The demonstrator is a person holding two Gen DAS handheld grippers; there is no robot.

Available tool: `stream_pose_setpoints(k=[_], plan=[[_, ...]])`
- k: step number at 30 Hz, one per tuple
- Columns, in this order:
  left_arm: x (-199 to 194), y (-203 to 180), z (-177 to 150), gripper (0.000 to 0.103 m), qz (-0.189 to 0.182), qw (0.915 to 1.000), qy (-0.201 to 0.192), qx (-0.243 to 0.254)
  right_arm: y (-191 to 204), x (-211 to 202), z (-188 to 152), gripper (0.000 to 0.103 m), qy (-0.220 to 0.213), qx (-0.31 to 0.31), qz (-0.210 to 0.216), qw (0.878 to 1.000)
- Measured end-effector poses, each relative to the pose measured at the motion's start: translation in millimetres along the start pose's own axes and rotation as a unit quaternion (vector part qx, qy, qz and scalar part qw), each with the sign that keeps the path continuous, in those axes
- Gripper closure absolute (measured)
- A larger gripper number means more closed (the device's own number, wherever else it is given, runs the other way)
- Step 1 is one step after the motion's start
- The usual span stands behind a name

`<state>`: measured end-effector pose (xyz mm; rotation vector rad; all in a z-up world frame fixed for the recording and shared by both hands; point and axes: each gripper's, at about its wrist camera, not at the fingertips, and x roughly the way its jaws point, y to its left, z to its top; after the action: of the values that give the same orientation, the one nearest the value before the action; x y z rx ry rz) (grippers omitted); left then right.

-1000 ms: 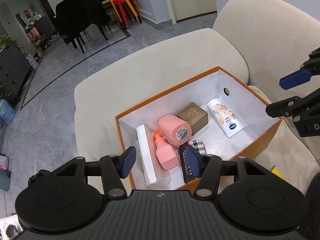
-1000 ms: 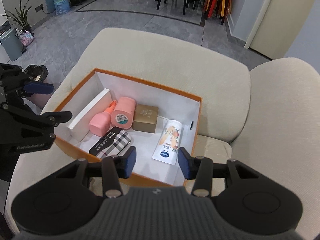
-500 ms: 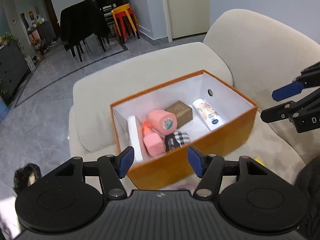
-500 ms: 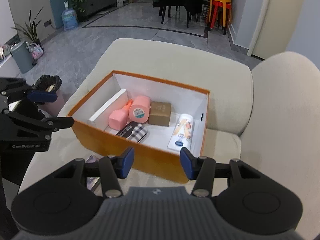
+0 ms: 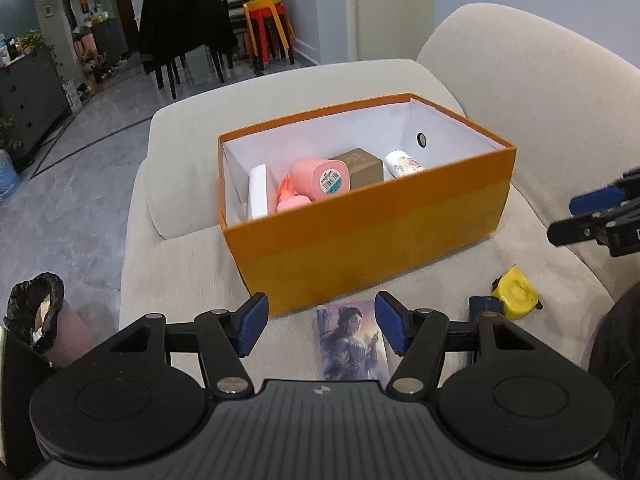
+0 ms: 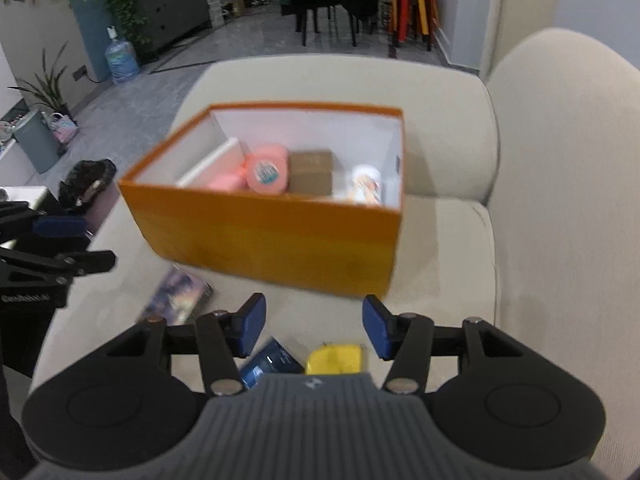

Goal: Organize rigid objects
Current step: 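Move the left tool to the CLEAR shampoo bottle while the right tool approaches the tape measure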

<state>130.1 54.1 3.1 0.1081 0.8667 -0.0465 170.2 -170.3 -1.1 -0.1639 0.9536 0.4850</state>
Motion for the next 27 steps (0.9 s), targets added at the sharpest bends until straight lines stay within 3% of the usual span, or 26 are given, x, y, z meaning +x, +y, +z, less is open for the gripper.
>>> stream_pose_setpoints(k=[4, 14, 17, 23, 27], plan=[[0, -4, -28, 0.030, -0.018, 0.9996, -0.001, -0.020, -8, 2, -25, 0.044, 0.001, 0.035, 0.013, 0.999], [-2, -34, -87, 0.030, -0.056, 0.9971, 0.013, -0.050, -18, 17, -76, 0.042, 0.008, 0.074, -0.002, 0.997], [2, -40, -89, 0.030, -0.069, 0.9958, 0.011, -0.059, -20, 20, -88, 0.042, 0.012, 0.082, -0.004, 0.997], [12, -58, -81, 0.030, -0.093, 0.9950, 0.009, -0.036, -25, 13, -95, 0.037, -0.020, 0.097, -0.007, 0.995], [24, -76, -75, 0.029, -0.111, 0.9937, 0.006, -0.018, -33, 15, -97, 0.037, -0.014, 0.118, 0.001, 0.993]])
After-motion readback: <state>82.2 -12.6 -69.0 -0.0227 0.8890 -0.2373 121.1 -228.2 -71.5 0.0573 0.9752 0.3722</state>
